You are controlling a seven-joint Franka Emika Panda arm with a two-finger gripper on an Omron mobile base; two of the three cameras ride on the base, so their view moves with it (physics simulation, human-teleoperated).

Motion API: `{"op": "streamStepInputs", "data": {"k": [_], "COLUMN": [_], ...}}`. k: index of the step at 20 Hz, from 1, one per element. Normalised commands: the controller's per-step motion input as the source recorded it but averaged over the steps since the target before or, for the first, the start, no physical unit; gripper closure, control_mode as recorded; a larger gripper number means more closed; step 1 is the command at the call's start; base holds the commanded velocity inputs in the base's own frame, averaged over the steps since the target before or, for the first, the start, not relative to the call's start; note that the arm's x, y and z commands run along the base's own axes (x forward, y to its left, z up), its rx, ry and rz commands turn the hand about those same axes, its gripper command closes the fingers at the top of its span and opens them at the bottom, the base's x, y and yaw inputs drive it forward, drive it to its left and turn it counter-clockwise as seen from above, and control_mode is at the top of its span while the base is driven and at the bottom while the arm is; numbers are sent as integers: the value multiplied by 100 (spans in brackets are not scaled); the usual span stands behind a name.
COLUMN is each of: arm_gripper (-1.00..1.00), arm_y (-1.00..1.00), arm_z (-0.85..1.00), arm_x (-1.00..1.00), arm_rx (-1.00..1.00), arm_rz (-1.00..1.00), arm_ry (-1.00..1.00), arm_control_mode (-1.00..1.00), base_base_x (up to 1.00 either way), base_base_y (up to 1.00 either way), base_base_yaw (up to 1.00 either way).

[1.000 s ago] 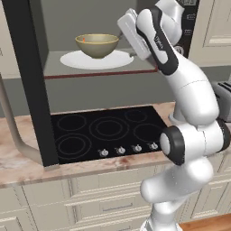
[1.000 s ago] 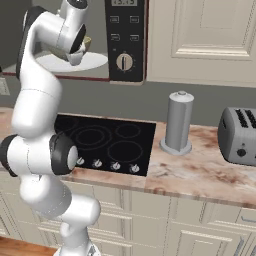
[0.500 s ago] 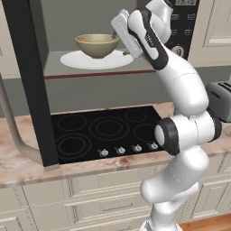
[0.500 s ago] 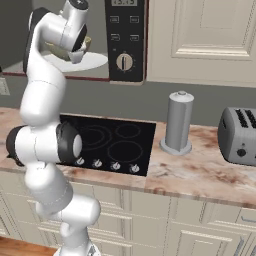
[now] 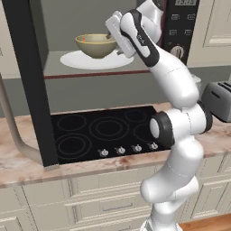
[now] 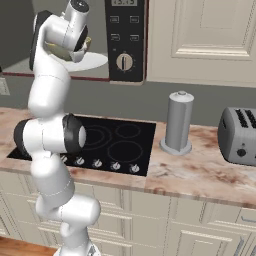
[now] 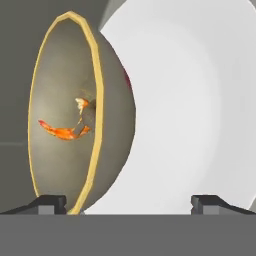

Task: The microwave is finished heating the shrimp and garlic. Take the bowl containing the food and place it on the dining counter.

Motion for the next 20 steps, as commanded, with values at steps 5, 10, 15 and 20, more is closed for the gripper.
{"op": "streamStepInputs", "data": {"k": [5, 10, 15, 20], "arm_gripper": [-100, -100, -100, 100], "arm_y": [9, 12, 6, 1], "arm_z": [-8, -7, -6, -19], "arm_x": [40, 43, 36, 4], "arm_rx": [0, 0, 0, 0], "arm_rz": [0, 0, 0, 0], "arm_ry": [0, 0, 0, 0], "arm_control_mode": [-100, -100, -100, -100], "base_base_x": [0, 0, 0, 0], "base_base_y": [0, 0, 0, 0], "base_base_yaw": [0, 0, 0, 0]}}
